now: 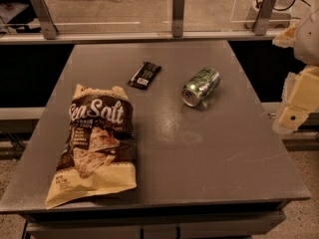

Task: Pick brown chip bag

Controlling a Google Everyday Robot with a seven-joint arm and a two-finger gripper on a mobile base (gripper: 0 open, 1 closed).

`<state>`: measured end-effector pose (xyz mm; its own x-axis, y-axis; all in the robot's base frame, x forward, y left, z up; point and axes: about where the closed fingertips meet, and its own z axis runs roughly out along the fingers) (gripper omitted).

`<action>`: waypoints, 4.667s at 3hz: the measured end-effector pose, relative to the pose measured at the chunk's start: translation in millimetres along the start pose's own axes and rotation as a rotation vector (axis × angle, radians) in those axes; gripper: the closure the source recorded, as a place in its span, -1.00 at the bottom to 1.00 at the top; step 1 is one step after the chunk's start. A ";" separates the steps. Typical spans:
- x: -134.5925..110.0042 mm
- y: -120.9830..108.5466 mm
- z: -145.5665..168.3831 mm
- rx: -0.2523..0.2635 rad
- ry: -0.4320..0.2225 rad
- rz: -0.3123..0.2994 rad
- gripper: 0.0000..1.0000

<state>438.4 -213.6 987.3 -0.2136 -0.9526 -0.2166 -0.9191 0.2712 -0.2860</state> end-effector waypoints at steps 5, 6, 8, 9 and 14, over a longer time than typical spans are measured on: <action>-291.8 39.6 93.7 -0.134 -0.149 -0.722 -1.00; -314.7 65.2 126.1 -0.214 -0.114 -0.832 -1.00; -330.8 89.8 158.7 -0.279 -0.037 -0.933 -0.16; -332.5 81.1 147.4 -0.251 -0.036 -0.935 0.30; -345.8 -6.9 -7.2 -0.184 -0.599 -0.737 1.00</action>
Offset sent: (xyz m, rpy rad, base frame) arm 0.0782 0.1389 -0.0225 -0.0111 0.0130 0.3377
